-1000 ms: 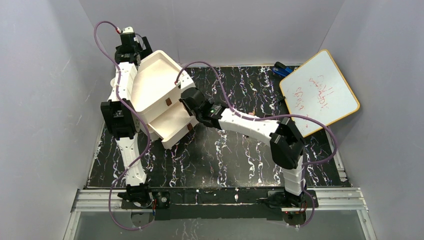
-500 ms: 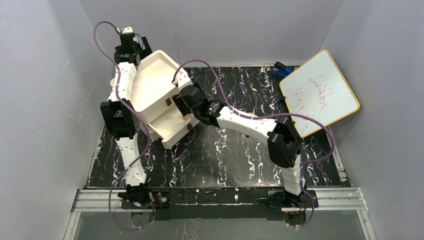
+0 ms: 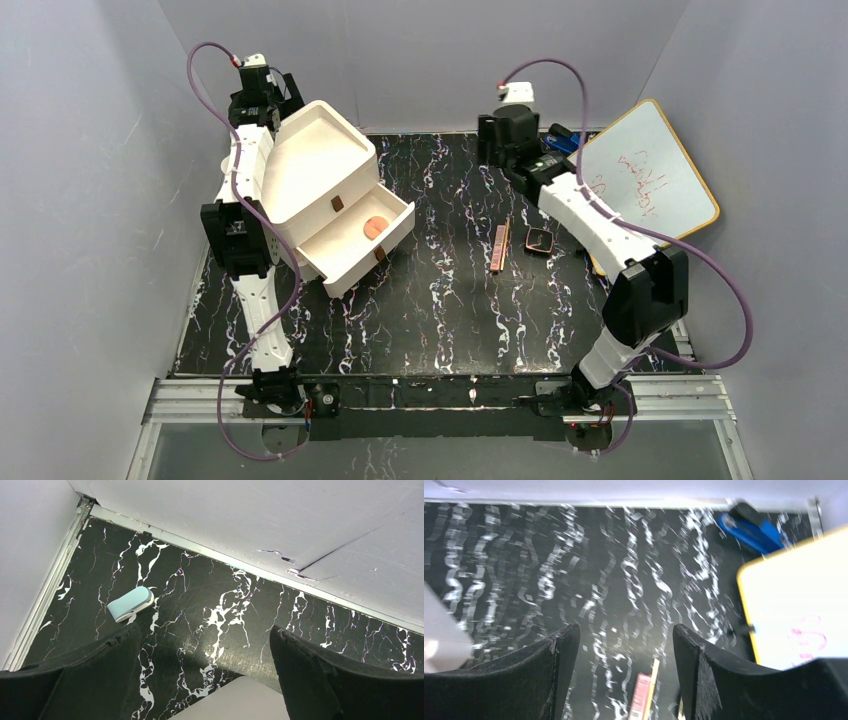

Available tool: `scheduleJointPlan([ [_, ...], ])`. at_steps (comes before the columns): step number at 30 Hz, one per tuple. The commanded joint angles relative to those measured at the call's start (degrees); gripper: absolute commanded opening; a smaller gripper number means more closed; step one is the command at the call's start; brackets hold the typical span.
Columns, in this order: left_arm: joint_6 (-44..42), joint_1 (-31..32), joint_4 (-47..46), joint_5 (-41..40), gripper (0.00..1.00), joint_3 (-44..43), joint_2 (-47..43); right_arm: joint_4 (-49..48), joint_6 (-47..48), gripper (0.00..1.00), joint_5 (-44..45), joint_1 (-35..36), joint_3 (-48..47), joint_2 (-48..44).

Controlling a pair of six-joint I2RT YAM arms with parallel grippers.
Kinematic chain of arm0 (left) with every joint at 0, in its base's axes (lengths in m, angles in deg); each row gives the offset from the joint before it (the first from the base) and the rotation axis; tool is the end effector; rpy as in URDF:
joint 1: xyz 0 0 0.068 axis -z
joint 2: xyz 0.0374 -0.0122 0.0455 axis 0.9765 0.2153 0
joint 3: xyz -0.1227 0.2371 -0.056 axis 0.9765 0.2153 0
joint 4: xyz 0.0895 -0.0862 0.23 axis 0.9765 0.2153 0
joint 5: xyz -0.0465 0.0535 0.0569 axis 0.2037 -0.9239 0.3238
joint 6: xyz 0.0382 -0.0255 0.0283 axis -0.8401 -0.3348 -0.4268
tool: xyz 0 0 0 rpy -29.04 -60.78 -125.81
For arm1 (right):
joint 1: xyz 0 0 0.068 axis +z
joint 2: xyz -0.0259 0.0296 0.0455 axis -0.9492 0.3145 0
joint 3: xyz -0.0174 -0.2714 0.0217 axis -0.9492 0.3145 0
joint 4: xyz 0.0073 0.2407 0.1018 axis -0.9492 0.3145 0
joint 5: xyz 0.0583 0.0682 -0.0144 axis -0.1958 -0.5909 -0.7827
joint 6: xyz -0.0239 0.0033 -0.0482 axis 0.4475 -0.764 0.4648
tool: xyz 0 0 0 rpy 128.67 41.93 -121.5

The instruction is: Organize the makeup

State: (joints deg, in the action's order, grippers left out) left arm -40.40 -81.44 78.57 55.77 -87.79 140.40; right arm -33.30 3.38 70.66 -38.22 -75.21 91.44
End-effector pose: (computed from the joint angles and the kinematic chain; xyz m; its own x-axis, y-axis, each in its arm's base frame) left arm 0.5282 0.0405 0.3371 -0.3248 -0.2528 -0.9114 -0.2690 0.9485 -0.1673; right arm 0.3401 0.2040 0.3708 -0.3184 -0.0329 -0.9474 -0.0529 0.9985 -0.0169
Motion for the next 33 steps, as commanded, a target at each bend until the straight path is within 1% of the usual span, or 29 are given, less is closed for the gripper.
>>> scheduleJointPlan([
  [1,-0.7,0.2,1.3,0.2,0.98,-1.6,-1.7,6.8,-8.3,0.75,-3.6,-6.8,6.8,-1.8],
  [3,-0.7,0.2,1.3,0.2,0.98,-1.6,-1.7,7.2,-10.2,0.75,-3.6,-8.6,10.5,-3.3],
  [8,-0.7,0.2,1.4,0.1,0.98,-1.7,-1.4,9.8,-14.4,0.76,-2.0,-10.0,18.8,-5.4],
  [12,-0.7,0.2,1.5,0.3,0.98,-1.8,-1.3,10.0,-16.2,0.76,-2.0,-12.4,24.9,-8.1],
  [17,-0.3,0.2,1.4,0.9,0.98,-1.9,-1.3,8.8,-17.3,0.81,-4.5,-16.8,31.6,-11.6],
  [21,-0.1,0.2,1.4,1.2,0.99,-1.9,-1.3,7.2,-17.2,0.87,-7.3,-18.4,34.4,-12.5],
  [23,-0.1,0.2,1.4,1.2,0.98,-1.9,-1.3,5.3,-16.8,0.91,-9.6,-19.1,35.5,-12.4],
  [25,-0.1,0.2,1.3,1.3,0.98,-1.7,-1.5,2.9,-16.2,0.93,-12.3,-19.8,36.7,-12.2],
  [29,-0.1,0.2,1.2,1.1,0.98,-1.3,-1.8,-0.3,-15.2,0.93,-15.2,-20.5,36.9,-10.7],
  [33,-0.2,0.2,1.1,1.0,0.98,-1.2,-1.8,-1.3,-14.8,0.93,-15.4,-20.8,35.5,-7.7],
])
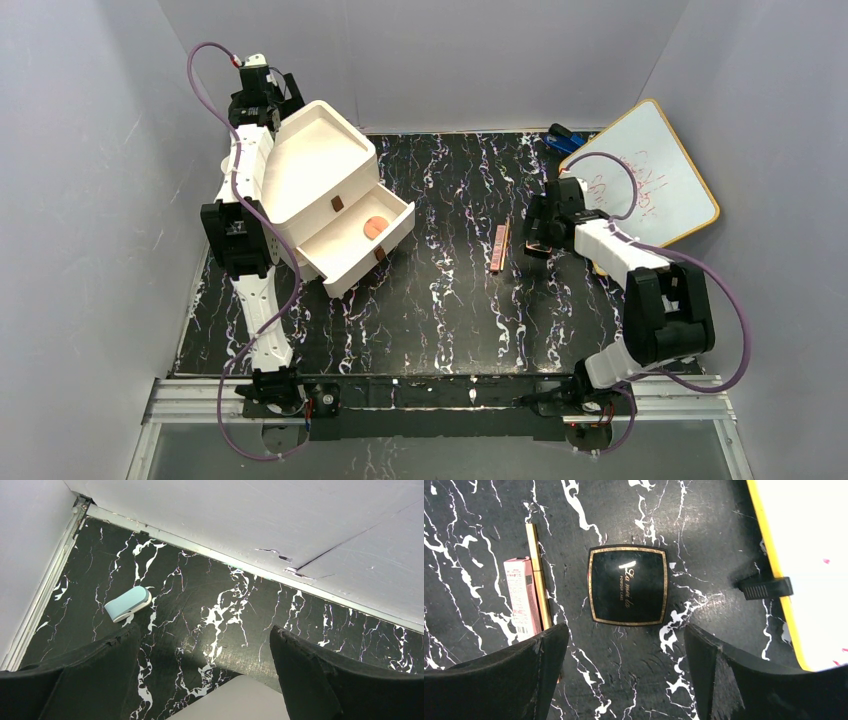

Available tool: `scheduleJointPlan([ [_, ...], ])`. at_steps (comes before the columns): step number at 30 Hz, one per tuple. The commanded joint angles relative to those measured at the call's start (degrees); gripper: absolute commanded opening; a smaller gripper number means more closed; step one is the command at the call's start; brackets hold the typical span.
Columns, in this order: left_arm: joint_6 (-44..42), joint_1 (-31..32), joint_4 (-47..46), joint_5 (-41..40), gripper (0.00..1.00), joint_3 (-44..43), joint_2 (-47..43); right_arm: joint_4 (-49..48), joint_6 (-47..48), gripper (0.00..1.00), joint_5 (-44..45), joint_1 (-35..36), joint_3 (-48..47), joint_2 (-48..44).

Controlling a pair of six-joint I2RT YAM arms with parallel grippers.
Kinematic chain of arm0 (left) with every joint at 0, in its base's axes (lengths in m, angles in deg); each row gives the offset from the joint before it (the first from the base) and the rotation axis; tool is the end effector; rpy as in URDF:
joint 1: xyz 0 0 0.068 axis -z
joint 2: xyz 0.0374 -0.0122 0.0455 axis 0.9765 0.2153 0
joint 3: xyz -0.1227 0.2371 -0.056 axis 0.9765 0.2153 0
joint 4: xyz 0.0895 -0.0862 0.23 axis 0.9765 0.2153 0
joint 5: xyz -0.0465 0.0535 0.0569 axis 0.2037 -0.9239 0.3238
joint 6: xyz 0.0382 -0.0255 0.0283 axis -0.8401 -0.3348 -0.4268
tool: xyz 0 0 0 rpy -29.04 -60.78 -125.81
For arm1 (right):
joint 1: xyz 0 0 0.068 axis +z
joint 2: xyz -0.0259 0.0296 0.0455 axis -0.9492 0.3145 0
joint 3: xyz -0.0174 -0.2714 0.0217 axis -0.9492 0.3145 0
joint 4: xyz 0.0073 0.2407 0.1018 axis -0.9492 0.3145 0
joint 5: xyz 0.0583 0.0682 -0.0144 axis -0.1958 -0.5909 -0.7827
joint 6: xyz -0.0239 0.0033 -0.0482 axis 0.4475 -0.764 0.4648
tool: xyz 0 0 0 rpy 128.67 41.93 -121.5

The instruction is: Organize the makeup

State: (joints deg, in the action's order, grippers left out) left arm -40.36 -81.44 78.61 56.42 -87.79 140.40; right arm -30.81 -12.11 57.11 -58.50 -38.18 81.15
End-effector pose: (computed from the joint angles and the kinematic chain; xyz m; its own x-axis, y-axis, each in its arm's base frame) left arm 0.5283 0.0401 0.3370 -0.3276 -0.2540 -0.9100 -0.2593 0.9504 -0.1719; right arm 0.3019 0.0609 0.2102 -0.7049 0.2571 -0.6611 0.2708 0.9589 0.0842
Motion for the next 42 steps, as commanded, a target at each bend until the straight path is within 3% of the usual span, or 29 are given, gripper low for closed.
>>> scheduleJointPlan([
  [1,-0.2,0.2,1.1,0.4,0.98,-1.2,-1.8,-3.8,0.8,0.93,-1.6,-0.5,-1.9,3.4],
  [16,-0.5,0.2,1.2,0.3,0.98,-1.6,-0.9,-5.0,0.9,0.88,2.3,-0.7,-6.3,13.7],
  [21,-0.6,0.2,1.2,0.2,0.98,-1.6,-0.7,-5.1,1.3,0.67,3.1,-0.7,-8.2,16.2],
  [26,-0.7,0.2,1.2,0.2,0.98,-1.7,-0.5,-4.5,2.1,0.37,4.1,-0.6,-9.9,17.5],
  [31,-0.7,0.2,1.2,0.3,0.98,-1.7,-0.5,-1.0,2.5,0.32,4.8,1.3,-13.9,14.6],
  [37,-1.0,0.5,1.2,0.7,0.98,-1.9,-0.2,4.6,5.4,0.3,11.7,11.0,-26.5,12.1],
  [42,-1.3,0.7,1.2,1.0,0.98,-1.7,-0.6,7.1,8.1,0.29,11.3,17.9,-37.2,13.8],
])
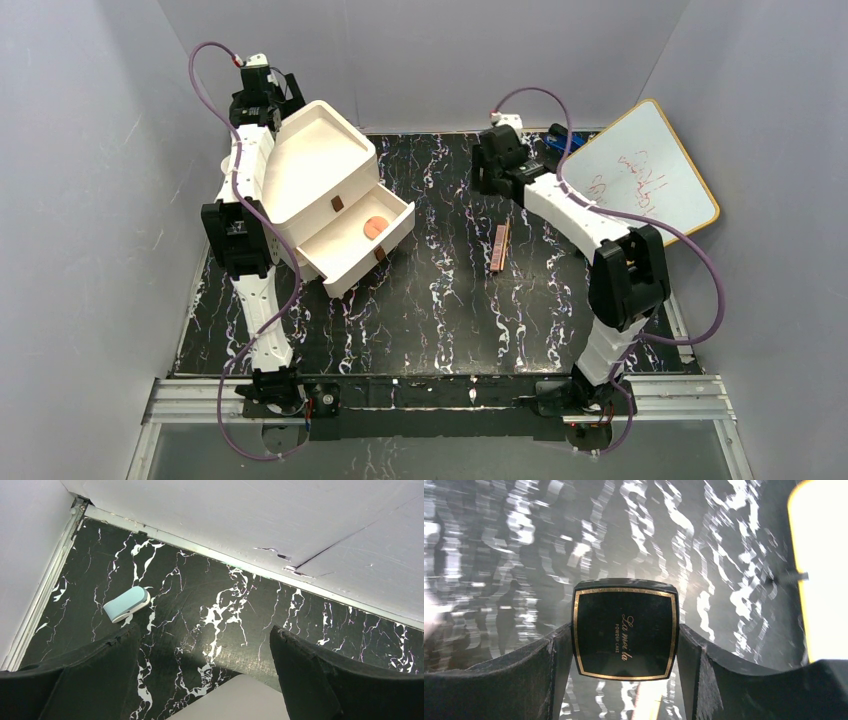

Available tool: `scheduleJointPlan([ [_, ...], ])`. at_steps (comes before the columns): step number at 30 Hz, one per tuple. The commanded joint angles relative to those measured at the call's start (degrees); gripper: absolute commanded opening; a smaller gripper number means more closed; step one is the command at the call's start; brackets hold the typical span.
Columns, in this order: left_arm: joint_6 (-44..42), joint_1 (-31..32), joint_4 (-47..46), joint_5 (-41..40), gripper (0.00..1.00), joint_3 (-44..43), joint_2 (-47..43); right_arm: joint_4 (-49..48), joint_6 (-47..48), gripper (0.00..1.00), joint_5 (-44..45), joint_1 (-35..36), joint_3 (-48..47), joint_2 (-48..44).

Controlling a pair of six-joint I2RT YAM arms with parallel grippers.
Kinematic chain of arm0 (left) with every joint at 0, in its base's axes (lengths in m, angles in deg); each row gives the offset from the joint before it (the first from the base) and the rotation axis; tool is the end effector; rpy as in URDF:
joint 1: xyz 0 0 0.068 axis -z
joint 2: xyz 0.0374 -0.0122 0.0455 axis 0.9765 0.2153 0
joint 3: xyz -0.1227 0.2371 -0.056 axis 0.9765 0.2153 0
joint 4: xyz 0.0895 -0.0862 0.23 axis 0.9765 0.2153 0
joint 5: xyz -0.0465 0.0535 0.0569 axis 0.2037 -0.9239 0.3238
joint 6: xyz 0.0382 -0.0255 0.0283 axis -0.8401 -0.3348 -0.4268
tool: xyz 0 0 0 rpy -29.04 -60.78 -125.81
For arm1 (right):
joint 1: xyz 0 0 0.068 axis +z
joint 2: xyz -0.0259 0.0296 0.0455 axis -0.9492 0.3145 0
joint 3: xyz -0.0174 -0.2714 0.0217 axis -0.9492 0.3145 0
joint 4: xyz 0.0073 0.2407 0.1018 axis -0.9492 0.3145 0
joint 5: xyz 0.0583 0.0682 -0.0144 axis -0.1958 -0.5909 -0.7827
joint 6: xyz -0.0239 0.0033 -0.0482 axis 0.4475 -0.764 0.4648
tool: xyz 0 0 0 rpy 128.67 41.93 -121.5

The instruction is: Organize the makeup

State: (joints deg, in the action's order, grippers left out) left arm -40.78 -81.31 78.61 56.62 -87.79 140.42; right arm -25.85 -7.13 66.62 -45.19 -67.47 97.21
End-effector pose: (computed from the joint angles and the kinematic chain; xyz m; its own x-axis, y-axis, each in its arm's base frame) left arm 0.5284 0.0388 0.3368 -0.3311 -0.2465 -0.9108 -0.2517 0.9534 -0.1665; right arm 0.3682 0.1666 0.2740 -0.6096 0.0470 -0.7913 0.0910 0.9958 -0.0109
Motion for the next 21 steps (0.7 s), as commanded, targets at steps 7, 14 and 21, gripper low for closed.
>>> scheduleJointPlan([
  [7,-1.0,0.6,1.2,1.0,0.98,-1.6,-1.1,-1.2,7.4,0.29,-4.9,12.8,-16.7,0.4],
  [14,-1.0,0.6,1.2,1.2,0.98,-1.7,-1.1,-7.3,9.5,0.29,-10.5,19.6,-18.4,3.4],
  [21,-1.1,0.6,1.2,1.3,0.98,-1.9,-0.8,-13.2,8.4,0.29,-14.0,24.7,-15.7,5.1],
])
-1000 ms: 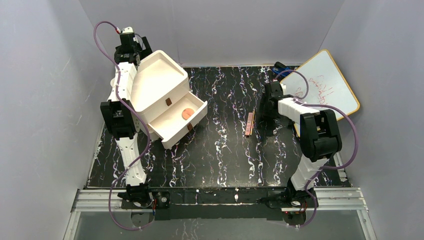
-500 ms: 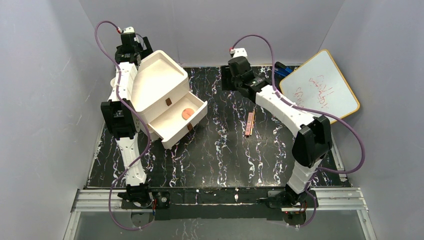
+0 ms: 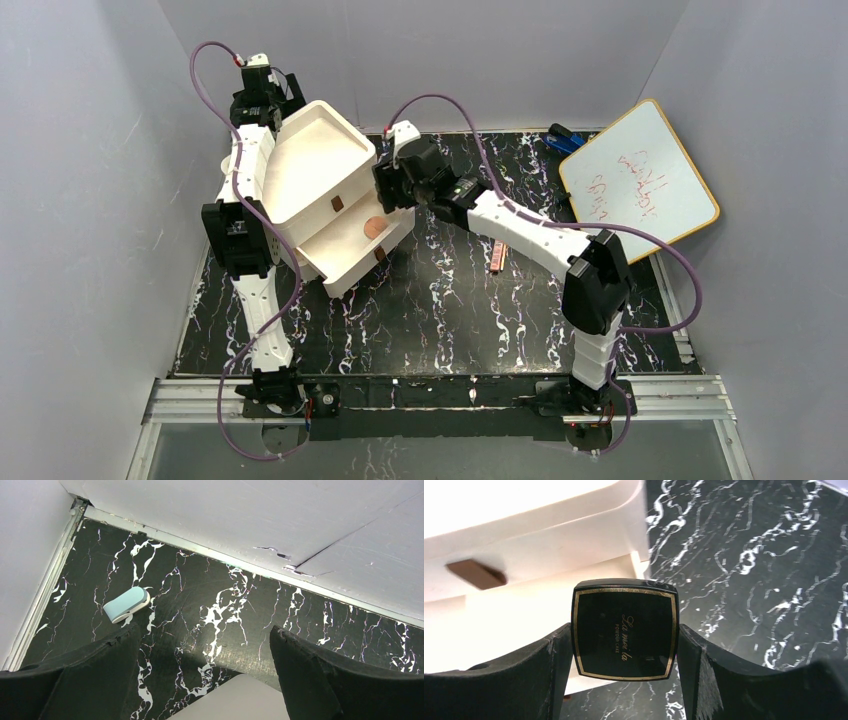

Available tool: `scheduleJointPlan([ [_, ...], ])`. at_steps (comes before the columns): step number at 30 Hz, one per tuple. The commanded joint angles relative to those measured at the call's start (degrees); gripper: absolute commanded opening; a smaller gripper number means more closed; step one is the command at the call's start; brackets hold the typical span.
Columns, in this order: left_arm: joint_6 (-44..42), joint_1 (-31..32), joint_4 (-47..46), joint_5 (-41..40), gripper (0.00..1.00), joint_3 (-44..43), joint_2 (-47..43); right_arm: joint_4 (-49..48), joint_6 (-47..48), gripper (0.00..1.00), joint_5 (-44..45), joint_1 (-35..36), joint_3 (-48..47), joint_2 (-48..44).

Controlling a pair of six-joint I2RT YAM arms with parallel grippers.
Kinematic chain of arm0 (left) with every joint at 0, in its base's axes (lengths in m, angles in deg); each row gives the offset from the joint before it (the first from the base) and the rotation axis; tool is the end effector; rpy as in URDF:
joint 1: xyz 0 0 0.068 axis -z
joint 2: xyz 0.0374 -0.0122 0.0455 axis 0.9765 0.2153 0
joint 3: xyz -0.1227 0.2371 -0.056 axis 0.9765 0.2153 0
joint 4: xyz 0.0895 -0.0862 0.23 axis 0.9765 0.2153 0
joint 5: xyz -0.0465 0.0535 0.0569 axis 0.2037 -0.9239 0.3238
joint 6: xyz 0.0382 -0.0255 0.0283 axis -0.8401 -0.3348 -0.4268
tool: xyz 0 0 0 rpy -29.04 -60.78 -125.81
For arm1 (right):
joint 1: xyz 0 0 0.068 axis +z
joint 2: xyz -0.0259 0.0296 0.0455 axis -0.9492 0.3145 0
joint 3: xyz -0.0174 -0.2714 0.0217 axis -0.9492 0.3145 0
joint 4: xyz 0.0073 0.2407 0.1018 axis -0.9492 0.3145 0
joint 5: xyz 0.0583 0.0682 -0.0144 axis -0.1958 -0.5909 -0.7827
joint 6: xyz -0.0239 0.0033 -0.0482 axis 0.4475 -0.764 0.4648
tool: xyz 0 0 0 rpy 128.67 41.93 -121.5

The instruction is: Organize the makeup

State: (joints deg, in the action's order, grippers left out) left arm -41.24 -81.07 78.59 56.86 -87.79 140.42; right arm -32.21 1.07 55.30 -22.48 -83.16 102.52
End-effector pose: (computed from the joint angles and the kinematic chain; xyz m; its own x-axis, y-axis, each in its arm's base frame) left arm 0.5286 0.0364 0.3368 -0.3347 -0.2375 -0.9119 -0.2412 0.9571 -0.1608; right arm 0.2989 0.3332 0.3382 -0.4013 -0.1542 -0.9029 -0.5248 0.8466 0.0886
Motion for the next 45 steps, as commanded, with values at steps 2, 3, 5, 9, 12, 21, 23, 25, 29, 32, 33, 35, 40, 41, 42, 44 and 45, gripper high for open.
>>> scheduleJointPlan([
  [2,-0.6,0.5,1.2,1.1,0.99,-2.0,-0.7,-7.8,0.1,0.29,-2.7,3.3,1.1,0.0],
  [3,-0.6,0.4,1.2,1.1,0.99,-2.0,-0.7,-8.2,0.1,0.29,-2.8,3.8,1.6,0.1],
  [5,-0.6,0.5,1.2,1.2,0.98,-2.1,-0.6,-8.7,0.0,0.29,-2.9,4.6,2.4,0.4],
  [9,-0.6,0.4,1.3,1.2,0.98,-2.2,-0.6,-8.8,-0.1,0.29,-3.1,5.7,3.5,1.2],
  [12,-0.6,0.5,1.3,1.2,0.98,-2.2,-0.7,-9.1,-0.1,0.3,-3.3,6.5,4.7,1.6],
  [21,-0.5,0.4,1.4,1.1,0.98,-2.0,-0.9,-11.5,0.5,0.33,-2.6,7.2,7.8,4.4],
  [23,-0.5,0.4,1.4,1.2,0.98,-2.1,-0.8,-11.1,1.0,0.5,-2.3,7.2,7.4,5.3],
  [25,-0.5,0.5,1.4,1.2,0.98,-2.1,-0.8,-10.3,1.5,0.68,-2.3,7.2,6.3,6.3],
  [29,-0.5,0.5,1.4,1.2,0.98,-2.1,-0.7,-8.9,2.4,0.89,-1.7,7.2,4.2,7.5],
  [32,-0.5,0.5,1.4,1.2,0.98,-2.2,-0.7,-8.1,3.4,0.98,-0.5,7.2,2.4,7.6],
  [33,-0.5,0.4,1.4,1.2,0.98,-2.2,-0.7,-7.8,4.0,0.98,-0.1,7.2,1.7,7.5],
  [35,-0.5,0.4,1.4,1.2,0.98,-2.2,-0.7,-7.8,5.0,0.99,1.1,7.2,0.7,6.8],
  [40,-0.5,0.4,1.4,1.2,0.98,-2.2,-0.6,-11.7,8.3,0.99,4.8,7.2,2.9,0.0],
  [41,-0.5,0.4,1.4,1.2,0.98,-2.2,-0.6,-13.2,9.0,0.99,5.6,7.2,4.2,-1.8],
  [42,-0.5,0.4,1.4,1.2,0.98,-2.2,-0.5,-14.5,9.7,0.99,6.1,7.2,6.1,-3.9],
  [44,-0.5,0.4,1.4,1.4,0.98,-2.3,-0.2,-15.8,11.2,0.99,7.3,7.2,8.1,-6.9],
  [45,-0.4,0.4,1.6,1.4,0.98,-2.4,-0.1,-15.6,11.8,0.98,7.6,7.2,8.7,-8.2],
])
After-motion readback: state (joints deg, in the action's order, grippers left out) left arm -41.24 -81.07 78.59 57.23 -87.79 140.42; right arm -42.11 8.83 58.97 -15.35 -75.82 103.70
